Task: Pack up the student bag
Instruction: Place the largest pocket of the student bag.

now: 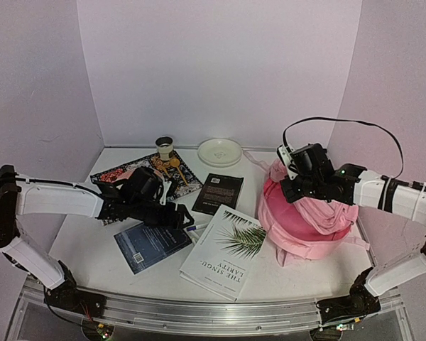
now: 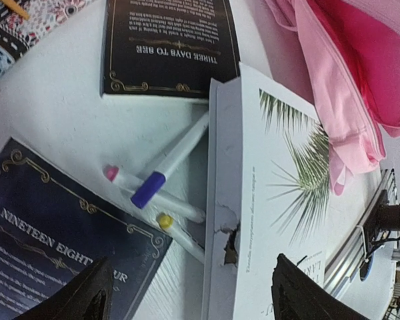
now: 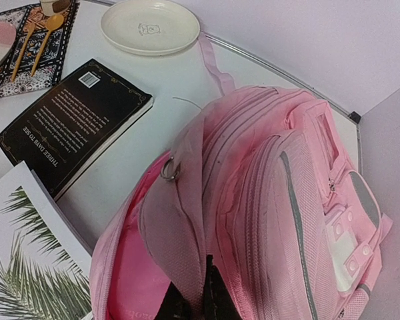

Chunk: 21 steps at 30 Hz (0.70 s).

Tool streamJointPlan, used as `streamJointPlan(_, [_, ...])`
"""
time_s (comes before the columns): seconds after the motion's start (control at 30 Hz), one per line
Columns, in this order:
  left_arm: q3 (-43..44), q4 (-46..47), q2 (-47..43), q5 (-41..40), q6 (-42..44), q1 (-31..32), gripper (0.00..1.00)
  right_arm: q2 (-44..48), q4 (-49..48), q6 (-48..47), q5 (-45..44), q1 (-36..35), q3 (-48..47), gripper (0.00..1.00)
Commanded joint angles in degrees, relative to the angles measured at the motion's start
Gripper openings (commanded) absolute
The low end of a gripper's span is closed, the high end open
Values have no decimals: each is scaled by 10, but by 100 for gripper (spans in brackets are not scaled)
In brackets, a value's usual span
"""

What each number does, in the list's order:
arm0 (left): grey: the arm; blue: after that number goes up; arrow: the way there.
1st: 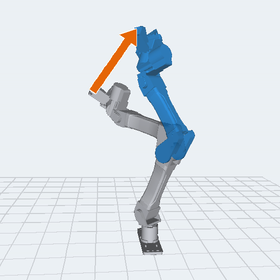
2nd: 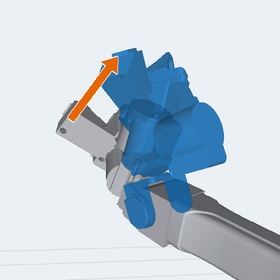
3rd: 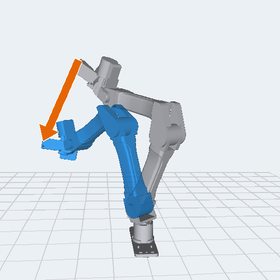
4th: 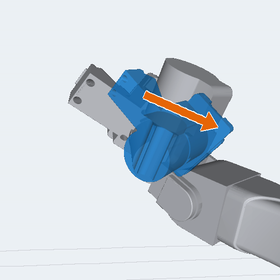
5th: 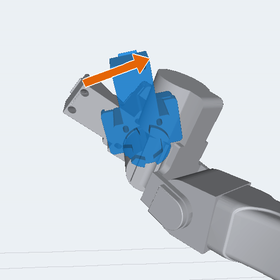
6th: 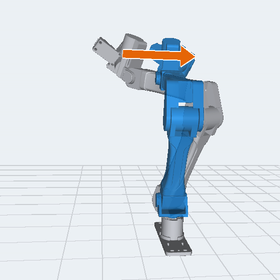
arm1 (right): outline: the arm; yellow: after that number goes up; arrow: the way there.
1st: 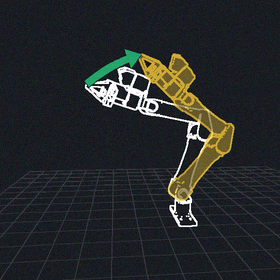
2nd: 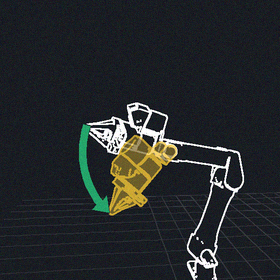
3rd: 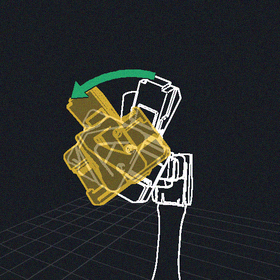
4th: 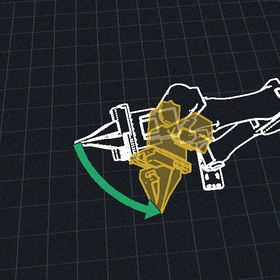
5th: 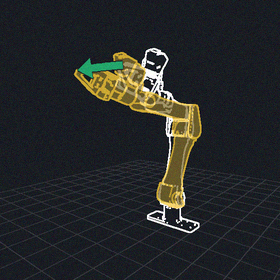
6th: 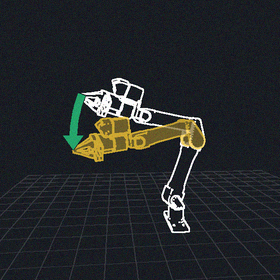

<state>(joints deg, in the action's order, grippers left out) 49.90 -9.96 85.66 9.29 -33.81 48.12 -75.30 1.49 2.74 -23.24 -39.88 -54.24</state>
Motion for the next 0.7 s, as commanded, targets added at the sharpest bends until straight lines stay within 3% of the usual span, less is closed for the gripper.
streamJointPlan(0.0, [-25, 30, -33, 14, -46, 26, 84, -12, -57, 15, 9, 1, -14, 1])
streamJointPlan(0.2, [-49, 44, -30, 23, -72, 47, 80, -27, -68, 21, 18, 1, -21, 1])
streamJointPlan(0.5, [-66, 92, 3, 73, -94, 69, 58, -28, -77, 31, 24, 1, -11, 3])
streamJointPlan(0.67, [-68, 115, 29, 89, -99, 76, 53, -25, -83, 36, 28, 1, -3, 3])
